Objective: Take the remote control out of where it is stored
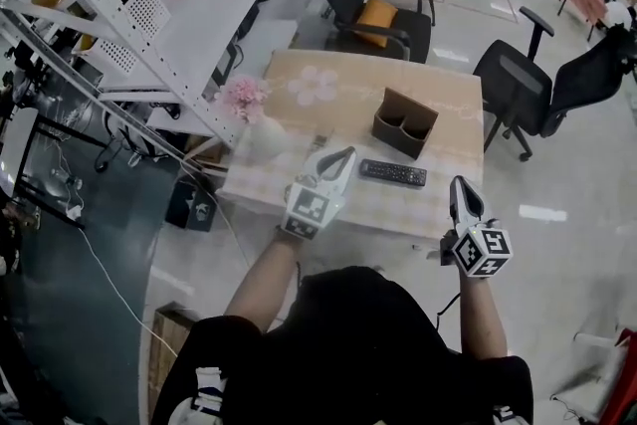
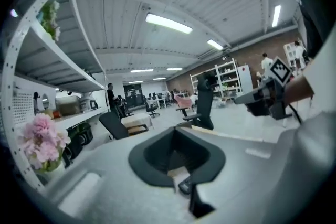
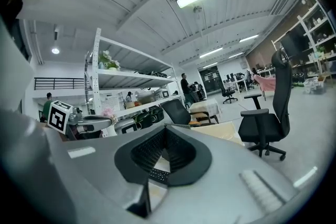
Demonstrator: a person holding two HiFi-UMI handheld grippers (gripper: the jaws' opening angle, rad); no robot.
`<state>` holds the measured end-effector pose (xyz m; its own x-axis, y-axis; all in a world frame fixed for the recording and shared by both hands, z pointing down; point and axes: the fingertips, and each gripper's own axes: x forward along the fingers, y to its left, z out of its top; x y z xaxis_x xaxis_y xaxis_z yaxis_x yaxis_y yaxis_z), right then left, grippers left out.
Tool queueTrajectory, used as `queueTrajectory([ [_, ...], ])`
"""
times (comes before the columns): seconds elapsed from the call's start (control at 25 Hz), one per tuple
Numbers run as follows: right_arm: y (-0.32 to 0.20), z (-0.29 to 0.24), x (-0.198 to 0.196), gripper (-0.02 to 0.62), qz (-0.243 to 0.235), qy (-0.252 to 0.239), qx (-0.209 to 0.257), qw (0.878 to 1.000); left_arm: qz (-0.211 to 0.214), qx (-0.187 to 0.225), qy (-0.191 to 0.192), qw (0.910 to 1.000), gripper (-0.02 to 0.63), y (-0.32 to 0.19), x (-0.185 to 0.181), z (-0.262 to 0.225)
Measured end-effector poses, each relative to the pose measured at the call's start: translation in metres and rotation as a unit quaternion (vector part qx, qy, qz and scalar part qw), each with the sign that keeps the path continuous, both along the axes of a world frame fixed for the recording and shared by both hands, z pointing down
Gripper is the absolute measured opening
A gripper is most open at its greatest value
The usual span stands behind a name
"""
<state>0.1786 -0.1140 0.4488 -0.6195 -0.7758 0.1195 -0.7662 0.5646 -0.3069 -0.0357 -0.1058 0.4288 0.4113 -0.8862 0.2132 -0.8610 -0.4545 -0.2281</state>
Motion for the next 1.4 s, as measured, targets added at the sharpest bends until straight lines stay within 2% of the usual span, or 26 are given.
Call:
queueTrajectory([
  [0.12,0.001,0.000,-0.012,0.005,0.013,0.001,0.001,1.000,-0.007,0.009,0.070,0.9975,0.003,0.005,-0.018,-0.012],
  [0.2,0.004,-0.001,-0.022,0.005,0.022,0.001,0.002,1.000,-0.008,0.016,0.091,0.9957,0.003,0.012,-0.035,-0.018],
  [0.4,0.017,-0.001,-0.049,0.005,0.037,0.005,0.005,0.999,-0.009,0.027,0.093,0.9952,0.003,0.029,-0.076,-0.020],
  [0.6,0.032,0.001,-0.075,0.005,0.057,0.016,0.000,0.998,0.000,0.023,0.117,0.9928,0.003,0.039,-0.106,-0.018],
  [0.92,0.047,-0.009,-0.103,0.005,0.061,0.033,0.015,0.997,0.011,0.022,0.125,0.9919,0.003,0.050,-0.131,-0.015],
  [1.4,0.059,-0.009,-0.128,0.005,0.038,0.047,0.018,0.998,-0.007,0.028,0.131,0.9909,0.003,0.067,-0.153,-0.014],
])
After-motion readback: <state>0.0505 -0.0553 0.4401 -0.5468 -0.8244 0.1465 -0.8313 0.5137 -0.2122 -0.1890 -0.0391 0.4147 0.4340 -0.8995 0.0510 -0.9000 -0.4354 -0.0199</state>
